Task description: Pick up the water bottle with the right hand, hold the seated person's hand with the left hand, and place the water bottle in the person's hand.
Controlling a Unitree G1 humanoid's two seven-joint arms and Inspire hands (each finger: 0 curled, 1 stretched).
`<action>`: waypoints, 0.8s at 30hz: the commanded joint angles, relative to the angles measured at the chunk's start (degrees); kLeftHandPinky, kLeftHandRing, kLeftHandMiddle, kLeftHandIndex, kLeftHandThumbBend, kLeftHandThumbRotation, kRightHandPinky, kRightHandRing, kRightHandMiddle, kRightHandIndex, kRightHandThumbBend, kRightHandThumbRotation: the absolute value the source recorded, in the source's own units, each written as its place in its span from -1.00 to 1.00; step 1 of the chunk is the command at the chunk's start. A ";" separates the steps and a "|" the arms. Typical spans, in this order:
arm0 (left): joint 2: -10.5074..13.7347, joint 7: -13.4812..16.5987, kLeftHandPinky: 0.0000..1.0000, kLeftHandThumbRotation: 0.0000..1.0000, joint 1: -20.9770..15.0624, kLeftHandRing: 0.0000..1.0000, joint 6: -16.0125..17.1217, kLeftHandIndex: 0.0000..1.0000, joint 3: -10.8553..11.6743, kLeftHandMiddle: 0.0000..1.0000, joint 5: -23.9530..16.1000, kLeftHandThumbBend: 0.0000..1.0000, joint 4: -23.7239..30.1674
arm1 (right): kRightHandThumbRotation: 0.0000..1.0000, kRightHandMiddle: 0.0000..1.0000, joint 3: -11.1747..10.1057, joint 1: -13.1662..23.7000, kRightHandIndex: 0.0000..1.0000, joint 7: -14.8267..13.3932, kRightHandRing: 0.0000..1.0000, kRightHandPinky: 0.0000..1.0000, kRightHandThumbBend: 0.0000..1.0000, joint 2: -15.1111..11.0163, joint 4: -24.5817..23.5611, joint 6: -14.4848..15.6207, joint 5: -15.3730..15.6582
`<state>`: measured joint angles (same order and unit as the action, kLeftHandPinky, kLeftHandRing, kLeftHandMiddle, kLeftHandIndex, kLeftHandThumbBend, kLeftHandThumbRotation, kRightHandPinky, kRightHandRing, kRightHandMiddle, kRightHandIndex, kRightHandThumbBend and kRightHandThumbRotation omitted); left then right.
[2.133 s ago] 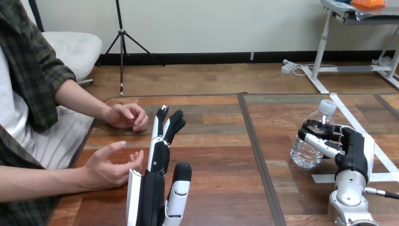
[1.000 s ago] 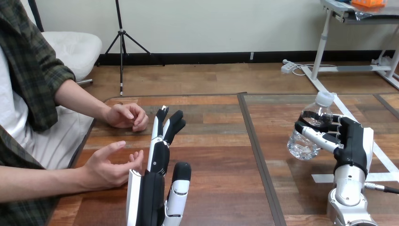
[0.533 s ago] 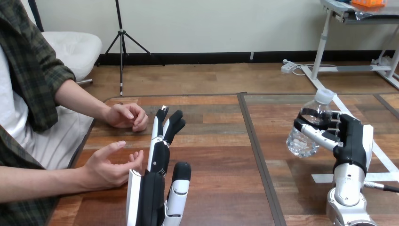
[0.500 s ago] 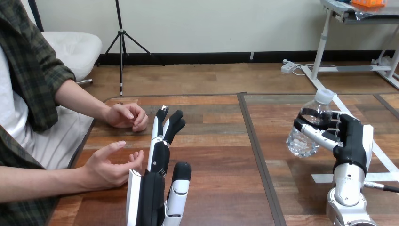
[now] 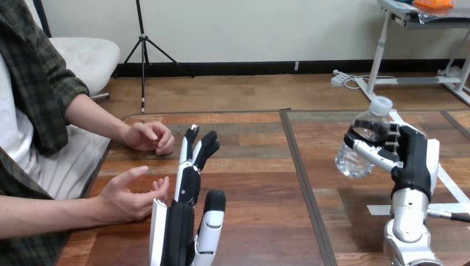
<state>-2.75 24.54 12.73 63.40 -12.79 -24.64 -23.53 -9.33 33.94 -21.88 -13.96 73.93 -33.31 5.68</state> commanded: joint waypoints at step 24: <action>6.24 -15.23 0.89 -0.78 2.04 0.86 -11.60 0.84 2.89 0.86 8.09 0.11 17.02 | -1.00 -0.04 1.97 -0.33 0.04 3.49 -0.15 -0.24 0.58 0.73 -8.73 -11.60 0.53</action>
<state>1.42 10.43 14.02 52.72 -11.87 -16.78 -10.82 -7.60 31.98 -19.29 -13.76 69.50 -41.77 6.57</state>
